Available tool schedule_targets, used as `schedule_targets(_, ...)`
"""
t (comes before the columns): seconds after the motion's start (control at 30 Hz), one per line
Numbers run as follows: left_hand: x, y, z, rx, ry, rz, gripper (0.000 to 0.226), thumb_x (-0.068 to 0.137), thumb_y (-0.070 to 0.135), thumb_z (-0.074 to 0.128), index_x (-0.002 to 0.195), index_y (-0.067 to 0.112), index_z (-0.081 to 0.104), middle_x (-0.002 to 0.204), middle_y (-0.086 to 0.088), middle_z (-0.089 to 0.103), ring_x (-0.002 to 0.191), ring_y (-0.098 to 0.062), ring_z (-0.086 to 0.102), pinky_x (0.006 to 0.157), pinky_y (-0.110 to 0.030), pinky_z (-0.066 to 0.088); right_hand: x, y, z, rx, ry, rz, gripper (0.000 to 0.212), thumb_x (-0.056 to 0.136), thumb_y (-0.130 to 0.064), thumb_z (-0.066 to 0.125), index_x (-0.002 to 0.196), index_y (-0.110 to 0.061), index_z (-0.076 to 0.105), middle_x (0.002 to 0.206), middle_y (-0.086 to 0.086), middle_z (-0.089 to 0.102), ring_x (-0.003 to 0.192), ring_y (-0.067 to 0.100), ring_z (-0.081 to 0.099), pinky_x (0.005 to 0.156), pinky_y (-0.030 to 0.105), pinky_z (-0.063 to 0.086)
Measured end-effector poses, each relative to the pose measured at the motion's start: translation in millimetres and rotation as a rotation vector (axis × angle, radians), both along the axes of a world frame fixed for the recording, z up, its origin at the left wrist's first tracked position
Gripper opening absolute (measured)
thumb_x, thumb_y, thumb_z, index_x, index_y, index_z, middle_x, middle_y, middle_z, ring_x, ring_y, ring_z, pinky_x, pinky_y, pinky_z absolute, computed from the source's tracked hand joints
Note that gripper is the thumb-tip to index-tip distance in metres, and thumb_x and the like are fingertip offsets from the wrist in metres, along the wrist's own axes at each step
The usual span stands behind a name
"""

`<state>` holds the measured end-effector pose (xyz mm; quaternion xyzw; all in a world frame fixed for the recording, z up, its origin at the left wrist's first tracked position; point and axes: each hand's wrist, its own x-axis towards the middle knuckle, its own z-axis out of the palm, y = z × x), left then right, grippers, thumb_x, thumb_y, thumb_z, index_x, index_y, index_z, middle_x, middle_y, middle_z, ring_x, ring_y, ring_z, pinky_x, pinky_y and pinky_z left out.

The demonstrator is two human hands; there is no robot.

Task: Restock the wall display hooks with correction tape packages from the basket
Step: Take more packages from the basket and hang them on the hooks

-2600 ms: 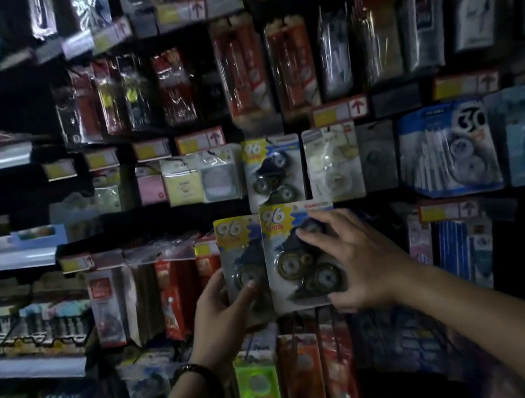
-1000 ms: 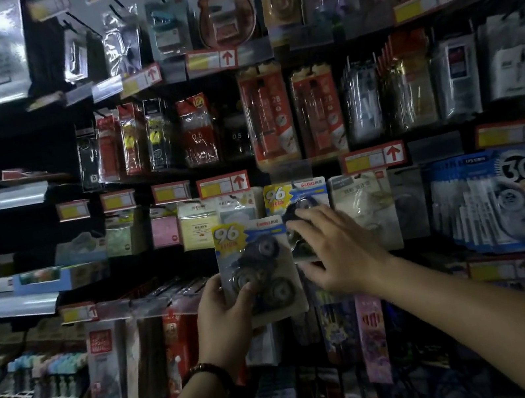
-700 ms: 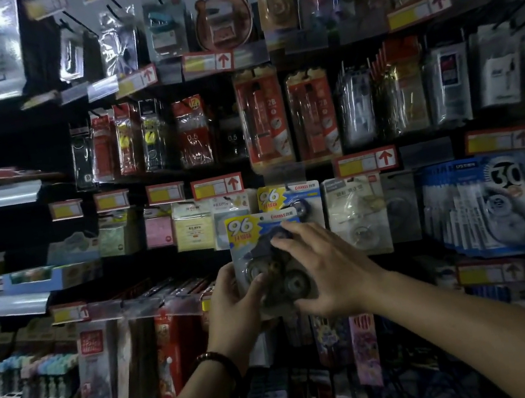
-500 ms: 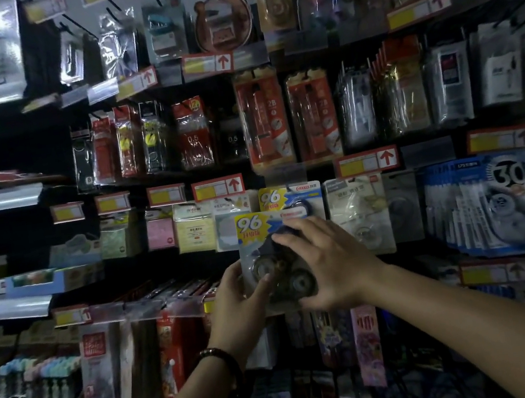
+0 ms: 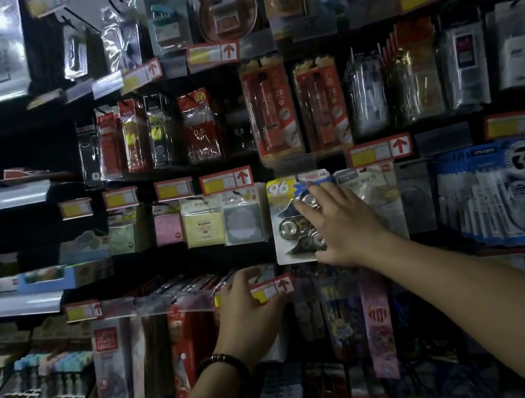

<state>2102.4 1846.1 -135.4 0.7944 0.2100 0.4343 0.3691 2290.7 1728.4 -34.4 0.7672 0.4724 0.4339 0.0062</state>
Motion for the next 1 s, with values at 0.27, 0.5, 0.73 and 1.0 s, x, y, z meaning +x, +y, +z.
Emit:
schedule_targets(0.27,6,0,-8,-0.001,0.06,-0.03,0.048,0.067,0.069,0.065,0.112,0.061,0.052,0.134,0.002,0.059,0.111,-0.021,0.069,0.095,-0.049,0.062,-1,13,-1,-0.023,-0.042,-0.099,0.111,0.078,-0.057,0.077,0.165,-0.019,0.019,0.169,0.023,0.015,0.153,0.041,0.02,0.122,0.053,0.023)
schedule_targets(0.5,5,-13,-19,0.058,0.156,-0.028,0.044,0.092,0.043,0.074,0.132,0.037,0.057,0.135,0.007,0.038,0.124,-0.019,0.057,0.108,-0.042,0.054,-9,9,0,-0.046,0.013,-0.119,0.098,0.085,-0.045,0.073,0.164,-0.017,0.022,0.17,0.024,0.01,0.154,0.042,0.017,0.123,0.054,0.019)
schedule_targets(0.73,-16,-40,-36,0.172,0.265,-0.062,0.025,0.095,0.039,0.071,0.115,0.043,0.056,0.128,0.009,0.051,0.115,-0.014,0.061,0.103,-0.037,0.056,-34,-22,-19,-0.028,0.098,0.057,0.06,0.089,-0.039,0.062,0.144,-0.015,0.053,0.168,0.02,0.023,0.153,0.036,0.022,0.121,0.05,0.021)
schedule_targets(1.0,-42,-68,-145,0.166,0.536,-0.117,0.028,0.084,0.052,0.057,0.092,0.029,0.071,0.093,0.017,0.074,0.087,0.002,0.069,0.081,-0.034,0.06,-49,-78,-145,0.057,0.249,0.296,0.036,0.089,-0.042,0.056,0.112,-0.016,0.065,0.11,0.005,0.061,0.109,0.029,0.054,0.091,0.045,0.05)
